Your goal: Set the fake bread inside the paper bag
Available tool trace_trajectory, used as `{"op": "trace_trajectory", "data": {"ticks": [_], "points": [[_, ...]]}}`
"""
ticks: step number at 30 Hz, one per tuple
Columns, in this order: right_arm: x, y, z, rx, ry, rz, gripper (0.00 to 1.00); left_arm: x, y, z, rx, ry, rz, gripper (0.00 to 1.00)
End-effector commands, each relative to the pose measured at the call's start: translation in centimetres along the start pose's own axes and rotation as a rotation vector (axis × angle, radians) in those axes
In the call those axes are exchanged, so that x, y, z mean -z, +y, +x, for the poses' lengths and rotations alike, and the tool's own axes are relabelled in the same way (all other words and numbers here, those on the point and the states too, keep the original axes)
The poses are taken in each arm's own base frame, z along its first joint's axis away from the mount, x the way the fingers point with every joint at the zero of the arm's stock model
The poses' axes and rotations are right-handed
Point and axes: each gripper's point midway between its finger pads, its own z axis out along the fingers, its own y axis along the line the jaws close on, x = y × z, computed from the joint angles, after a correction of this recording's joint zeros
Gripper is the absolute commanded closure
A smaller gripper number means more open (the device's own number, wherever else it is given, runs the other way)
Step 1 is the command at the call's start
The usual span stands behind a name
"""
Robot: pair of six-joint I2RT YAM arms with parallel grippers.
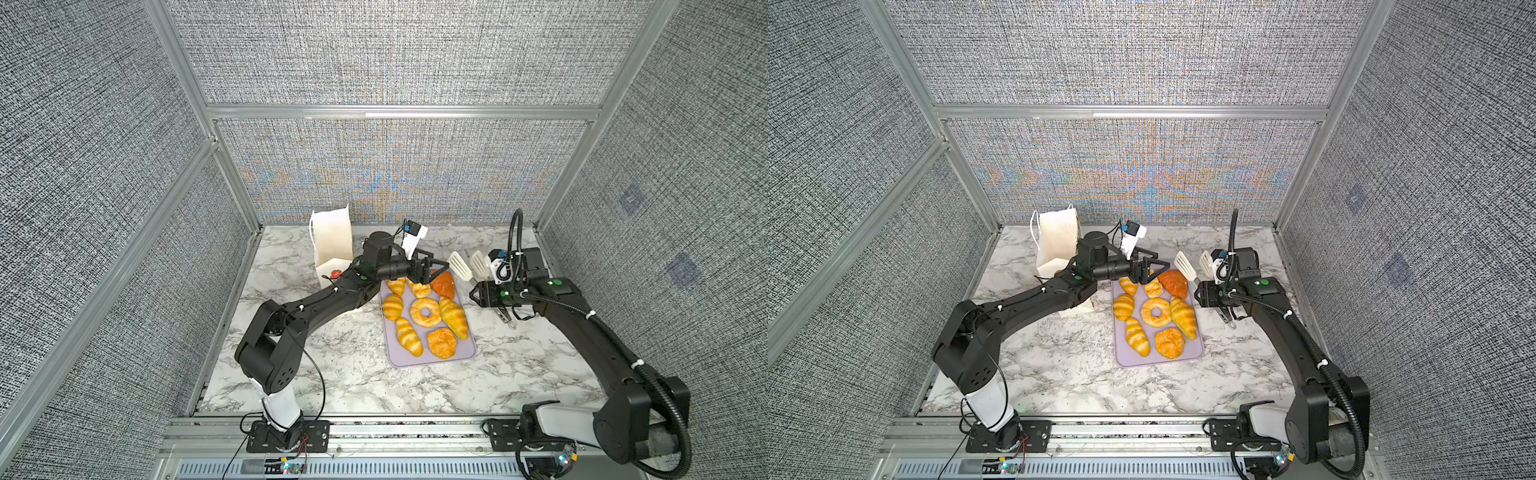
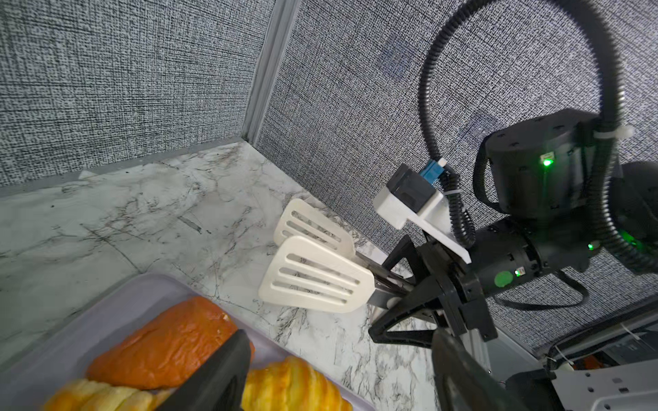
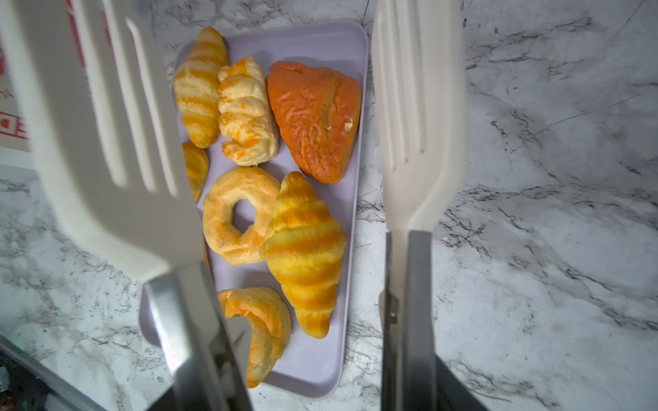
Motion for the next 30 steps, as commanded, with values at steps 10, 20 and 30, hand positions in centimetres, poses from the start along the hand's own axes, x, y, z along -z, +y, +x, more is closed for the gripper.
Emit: {"op": "trace_trajectory", "data": {"ticks": [10, 20, 30], "points": [[0.6, 0.2, 2.8, 0.039, 0.151, 0.185, 0.35, 1.3, 0.3, 0.4, -0.108, -0.008, -0.158, 0.03], [1.5, 0.4, 5.8, 0.067, 0.243, 0.310, 0.35, 3.3, -0.5, 1.7, -0.195, 0.009, -0.269, 0.01], [2.1, 1.5, 7.7, 0.104, 0.317, 0.378, 0.36, 5.9, -1.5, 3.9, -0.257, 0.035, -0.346, 0.01]]}}
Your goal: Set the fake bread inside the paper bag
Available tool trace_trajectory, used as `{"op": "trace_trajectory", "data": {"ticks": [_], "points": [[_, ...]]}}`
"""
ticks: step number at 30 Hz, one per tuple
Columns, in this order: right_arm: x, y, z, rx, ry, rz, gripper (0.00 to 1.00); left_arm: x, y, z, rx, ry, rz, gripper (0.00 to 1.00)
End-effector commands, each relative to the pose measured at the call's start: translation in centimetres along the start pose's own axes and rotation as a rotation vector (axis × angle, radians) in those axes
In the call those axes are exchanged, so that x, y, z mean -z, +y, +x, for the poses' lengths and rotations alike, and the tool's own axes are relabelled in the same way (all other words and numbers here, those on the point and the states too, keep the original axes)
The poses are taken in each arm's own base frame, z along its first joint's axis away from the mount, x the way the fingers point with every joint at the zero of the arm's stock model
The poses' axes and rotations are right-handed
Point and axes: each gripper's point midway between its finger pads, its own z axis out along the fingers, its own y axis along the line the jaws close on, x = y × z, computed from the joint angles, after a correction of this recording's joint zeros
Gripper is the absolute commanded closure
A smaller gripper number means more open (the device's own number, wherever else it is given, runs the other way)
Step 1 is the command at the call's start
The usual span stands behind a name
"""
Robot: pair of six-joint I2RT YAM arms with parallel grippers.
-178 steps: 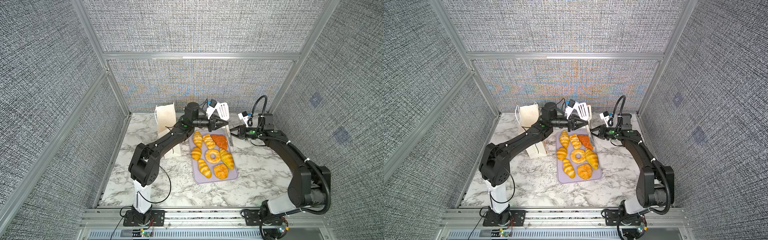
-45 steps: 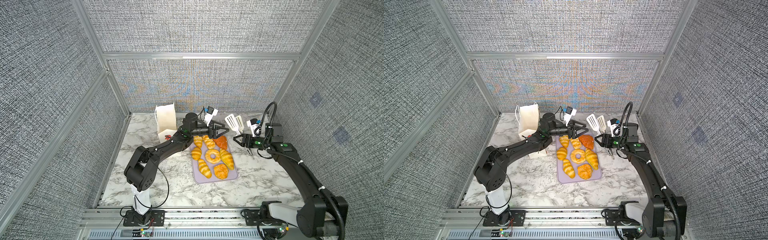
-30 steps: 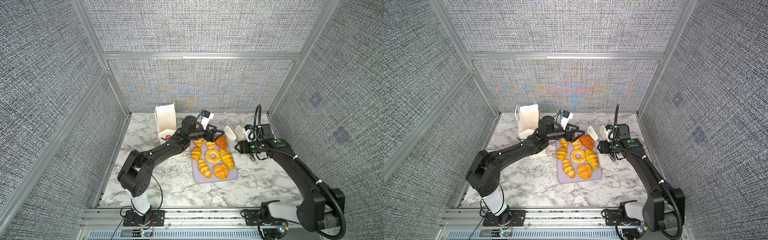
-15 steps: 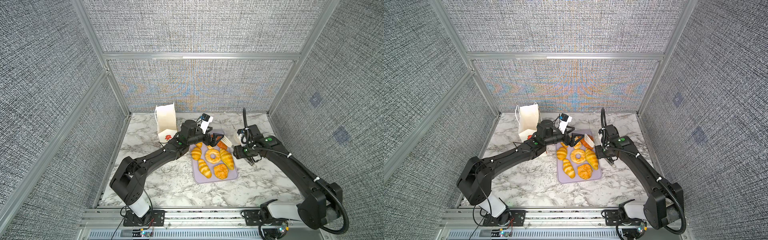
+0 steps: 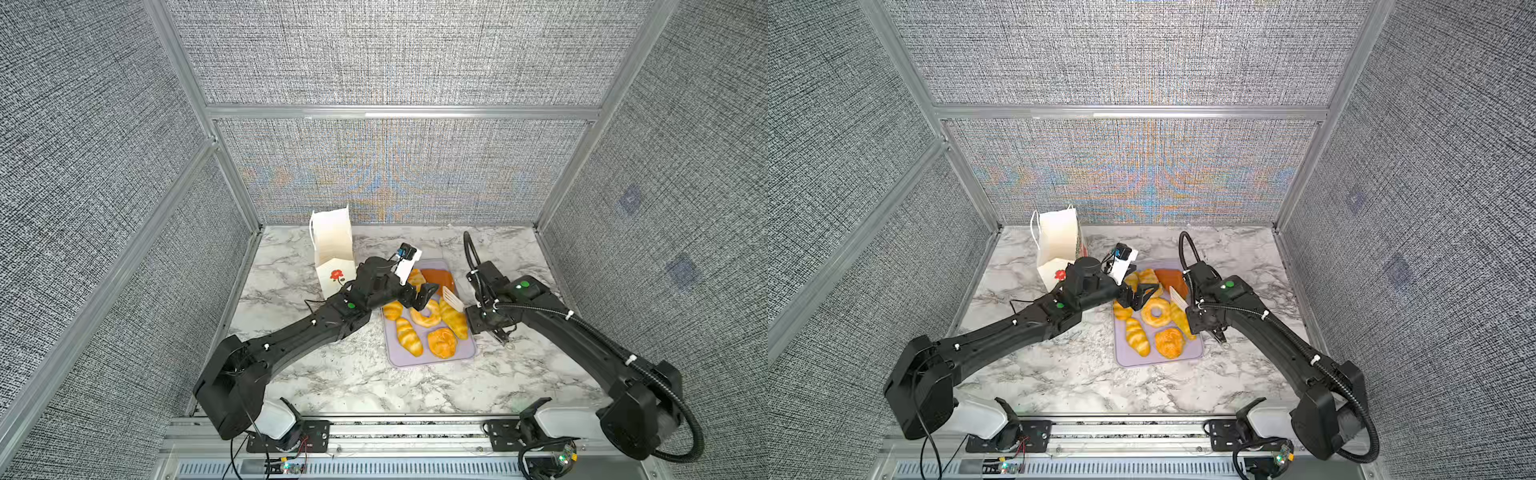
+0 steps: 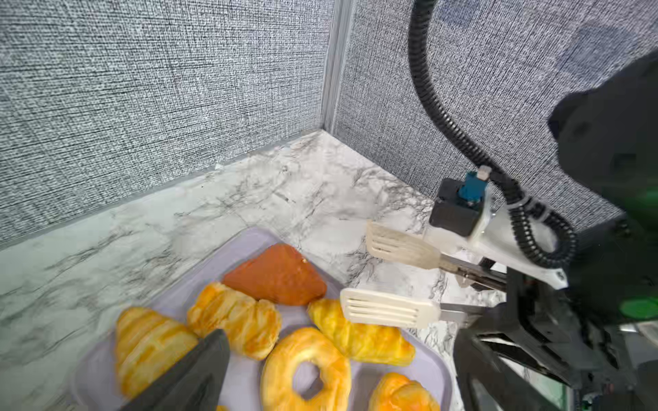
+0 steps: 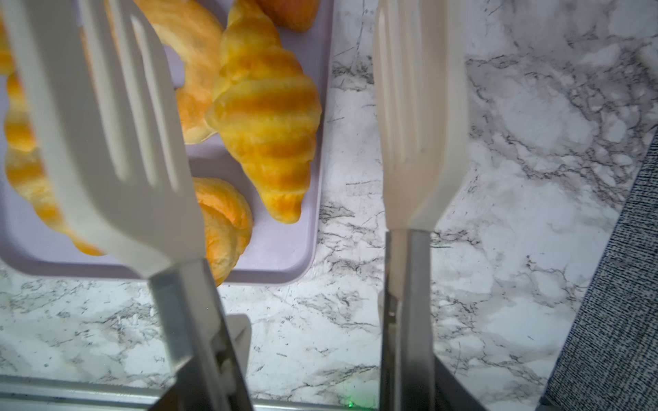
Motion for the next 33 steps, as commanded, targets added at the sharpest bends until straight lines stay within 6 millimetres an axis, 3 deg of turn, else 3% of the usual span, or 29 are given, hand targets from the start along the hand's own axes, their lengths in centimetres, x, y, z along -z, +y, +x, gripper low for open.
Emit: {"op": "trace_trajectory", "data": {"ticks": [1, 7, 16, 23, 33], "points": [[0.2, -0.7, 0.9, -0.029, 0.044, 0.064, 0.36, 1.0, 0.4, 0.3, -0.032, -0.008, -0.045, 0.01], [0.3, -0.2, 1.9, -0.015, 0.093, 0.112, 0.36, 3.2, 0.6, 0.9, -0.038, -0.037, -0.076, 0.01], [0.4, 0.0, 3.1, -0.006, 0.138, 0.172, 0.36, 4.8, 0.8, 3.7, -0.022, 0.001, -0.089, 0.01], [0.0, 1.0, 2.5, 0.035, 0.170, 0.181, 0.36, 5.8, 1.1, 5.2, -0.016, 0.017, -0.107, 0.01], [-0.6, 0.5, 2.7, 0.106, 0.276, 0.262, 0.36, 6.9, 1.5, 6.7, -0.004, 0.030, -0.132, 0.01]]}}
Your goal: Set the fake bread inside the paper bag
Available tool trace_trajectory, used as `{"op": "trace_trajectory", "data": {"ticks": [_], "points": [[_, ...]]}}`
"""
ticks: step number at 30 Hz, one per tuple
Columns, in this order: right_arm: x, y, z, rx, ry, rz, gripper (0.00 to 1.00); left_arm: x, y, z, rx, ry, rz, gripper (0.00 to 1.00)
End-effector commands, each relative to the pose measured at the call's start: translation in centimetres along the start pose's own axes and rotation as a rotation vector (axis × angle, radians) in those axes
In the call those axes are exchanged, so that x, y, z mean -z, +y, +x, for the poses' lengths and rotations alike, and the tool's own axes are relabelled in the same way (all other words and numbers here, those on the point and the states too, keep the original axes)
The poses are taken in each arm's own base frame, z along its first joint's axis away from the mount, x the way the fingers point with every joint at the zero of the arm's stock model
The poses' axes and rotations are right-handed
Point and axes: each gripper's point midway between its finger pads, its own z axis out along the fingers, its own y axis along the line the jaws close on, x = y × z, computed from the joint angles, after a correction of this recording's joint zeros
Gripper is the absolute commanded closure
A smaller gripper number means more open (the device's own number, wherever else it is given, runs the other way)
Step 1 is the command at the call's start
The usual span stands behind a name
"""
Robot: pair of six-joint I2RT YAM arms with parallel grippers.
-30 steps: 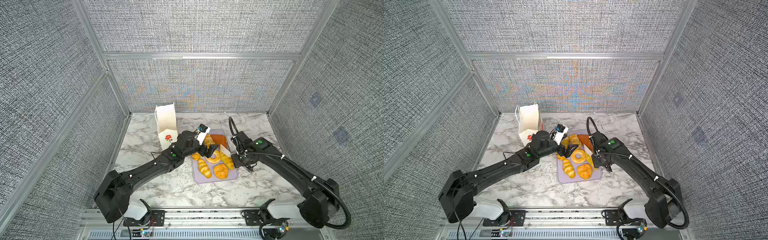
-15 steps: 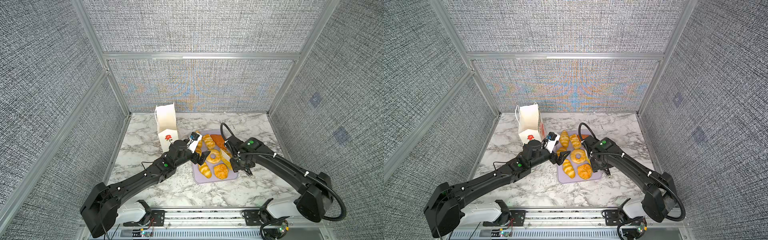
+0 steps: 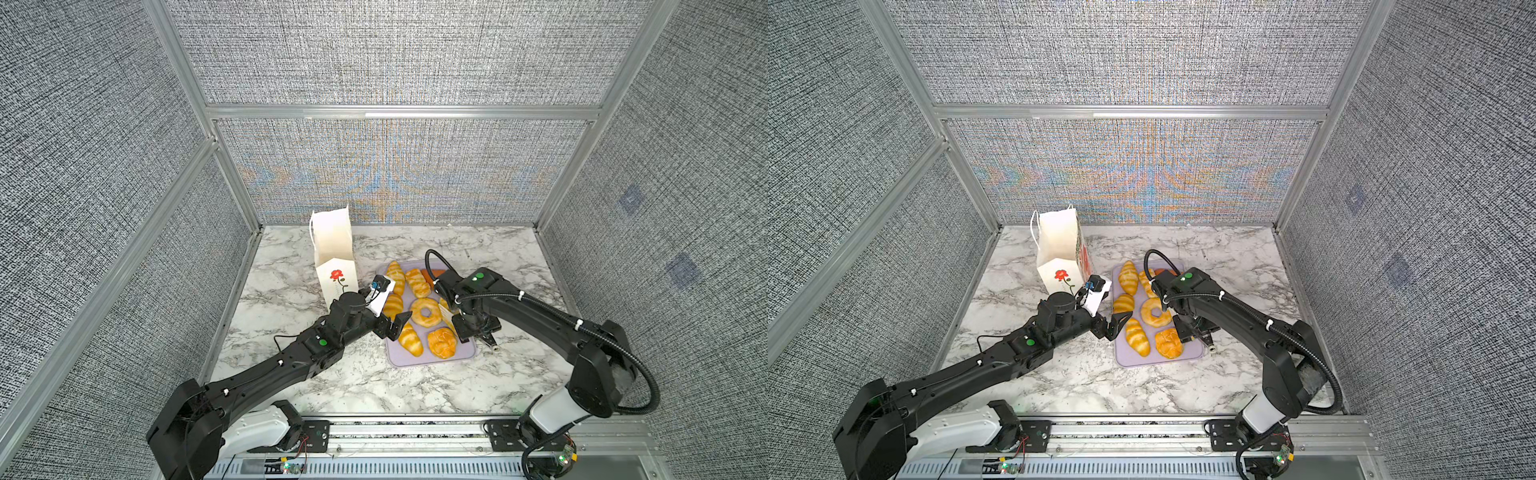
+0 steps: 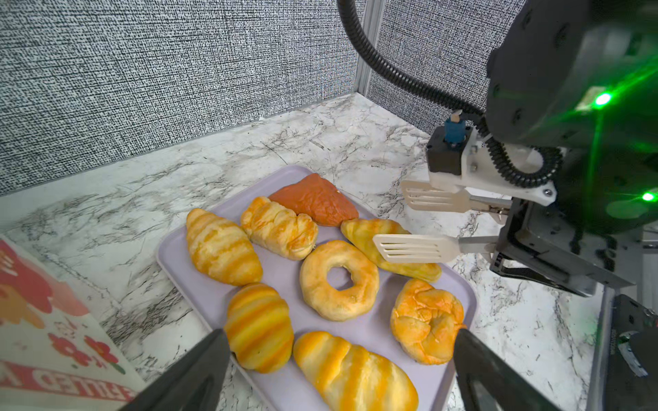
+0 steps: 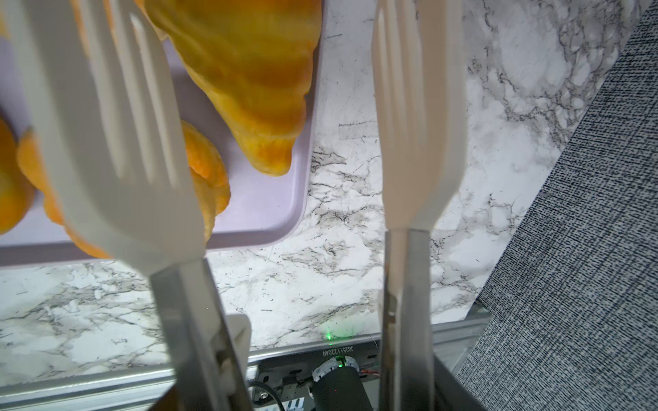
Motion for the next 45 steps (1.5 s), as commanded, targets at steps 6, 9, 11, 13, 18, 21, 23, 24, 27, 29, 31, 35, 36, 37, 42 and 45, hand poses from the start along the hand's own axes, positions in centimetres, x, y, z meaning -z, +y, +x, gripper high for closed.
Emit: {"op": "trace_trajectory", "data": {"ticks": [6, 9, 11, 13, 18, 21, 23, 24, 27, 29, 31, 35, 36, 37, 42, 45], "points": [[-0.2, -0.1, 0.4, 0.075, 0.055, 0.030, 0.38, 0.4, 0.2, 0.3, 0.003, 0.003, -0.014, 0.01], [-0.7, -0.2, 0.4, 0.093, 0.073, 0.050, 0.39, 0.6, 0.3, 0.3, 0.006, 0.004, -0.016, 0.01], [-0.7, 0.1, 0.1, 0.101, 0.070, 0.045, 0.40, 0.7, 0.3, 0.3, 0.009, 0.001, -0.020, 0.01], [-0.7, 0.3, -0.2, 0.106, 0.072, 0.044, 0.41, 0.9, 0.4, 0.3, 0.010, 0.000, -0.025, 0.01], [-1.1, 0.5, -0.8, 0.132, 0.084, 0.054, 0.41, 1.4, 0.5, 0.1, 0.012, -0.005, -0.032, 0.01], [-1.5, 0.7, -0.9, 0.142, 0.100, 0.058, 0.41, 1.6, 0.6, 0.0, 0.016, -0.008, -0.039, 0.01], [-1.7, 0.8, -0.9, 0.145, 0.110, 0.057, 0.41, 1.6, 0.7, 0.1, 0.015, -0.007, -0.045, 0.01], [-1.8, 0.8, -0.8, 0.144, 0.112, 0.054, 0.41, 1.7, 0.7, 0.1, 0.016, -0.007, -0.046, 0.01], [-1.9, 1.0, -0.8, 0.147, 0.119, 0.037, 0.46, 1.8, 0.7, 0.1, 0.020, -0.007, -0.048, 0.01], [-1.9, 1.1, -0.8, 0.150, 0.121, 0.031, 0.50, 1.9, 0.7, 0.0, 0.020, -0.009, -0.048, 0.01], [-2.0, 1.2, -0.7, 0.152, 0.124, 0.026, 0.53, 1.9, 0.8, 0.0, 0.022, -0.010, -0.051, 0.01], [-1.6, 1.1, -0.7, 0.147, 0.113, 0.017, 0.56, 1.9, 0.7, -0.1, 0.022, -0.013, -0.052, 0.01], [-1.5, 1.0, -0.7, 0.145, 0.110, 0.018, 0.56, 1.9, 0.8, -0.1, 0.022, -0.013, -0.054, 0.01], [-1.4, 0.9, -0.7, 0.140, 0.105, 0.017, 0.57, 2.0, 0.8, -0.1, 0.022, -0.013, -0.054, 0.01], [-0.8, 0.6, -0.7, 0.131, 0.083, 0.012, 0.60, 2.0, 0.9, -0.2, 0.023, -0.012, -0.060, 0.01], [-0.4, 0.4, -0.8, 0.124, 0.064, 0.005, 0.62, 2.0, 1.0, -0.3, 0.025, -0.016, -0.067, 0.01]]}}
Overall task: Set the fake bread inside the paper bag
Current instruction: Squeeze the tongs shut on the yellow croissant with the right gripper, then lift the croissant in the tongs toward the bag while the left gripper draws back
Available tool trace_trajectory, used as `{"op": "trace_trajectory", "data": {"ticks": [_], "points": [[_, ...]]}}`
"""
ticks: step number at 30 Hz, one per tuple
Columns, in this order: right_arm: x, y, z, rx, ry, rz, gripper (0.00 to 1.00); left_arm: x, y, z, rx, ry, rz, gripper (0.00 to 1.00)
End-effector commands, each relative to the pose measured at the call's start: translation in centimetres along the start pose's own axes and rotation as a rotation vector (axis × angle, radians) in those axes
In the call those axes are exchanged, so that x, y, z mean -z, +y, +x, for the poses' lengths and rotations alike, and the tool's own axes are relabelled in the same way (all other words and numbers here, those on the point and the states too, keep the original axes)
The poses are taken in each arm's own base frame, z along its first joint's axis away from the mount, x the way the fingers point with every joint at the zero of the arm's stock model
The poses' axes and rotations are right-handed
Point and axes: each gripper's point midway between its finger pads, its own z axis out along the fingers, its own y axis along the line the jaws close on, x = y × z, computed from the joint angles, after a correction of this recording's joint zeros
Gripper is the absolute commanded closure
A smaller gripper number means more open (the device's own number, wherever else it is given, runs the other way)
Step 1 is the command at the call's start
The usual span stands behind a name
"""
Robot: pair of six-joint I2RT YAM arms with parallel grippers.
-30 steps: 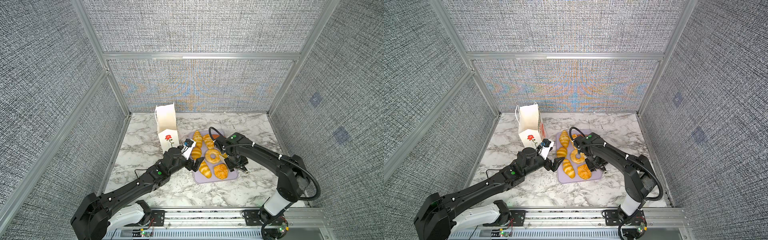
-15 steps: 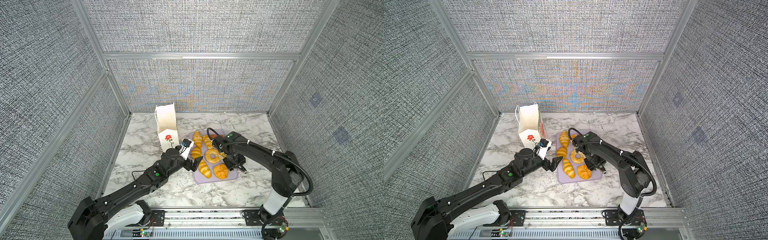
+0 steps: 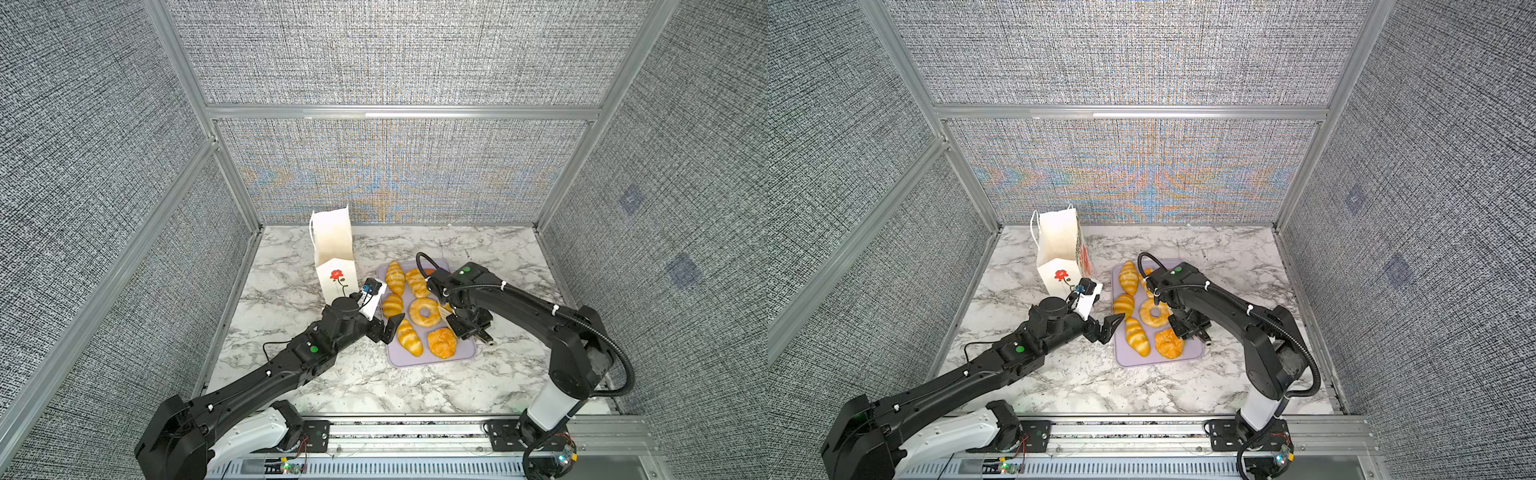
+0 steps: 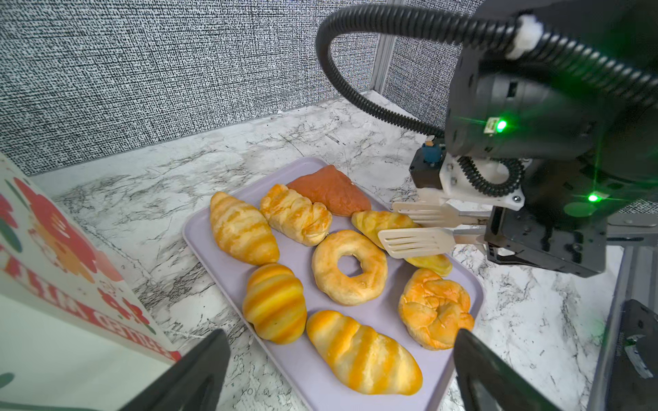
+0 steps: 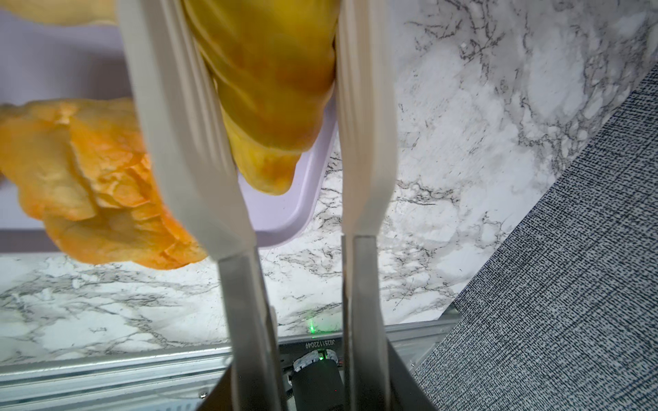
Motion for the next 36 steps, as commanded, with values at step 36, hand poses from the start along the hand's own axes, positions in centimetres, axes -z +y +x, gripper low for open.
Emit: {"op": "trace_trajectory", "data": {"ticks": [36], "points": [[13.1, -2.2, -4.4, -0.021, -0.493, -0.209, 0.65, 6.8, 7.0, -1.3, 0.075, -0.033, -0.436, 0.01]]}}
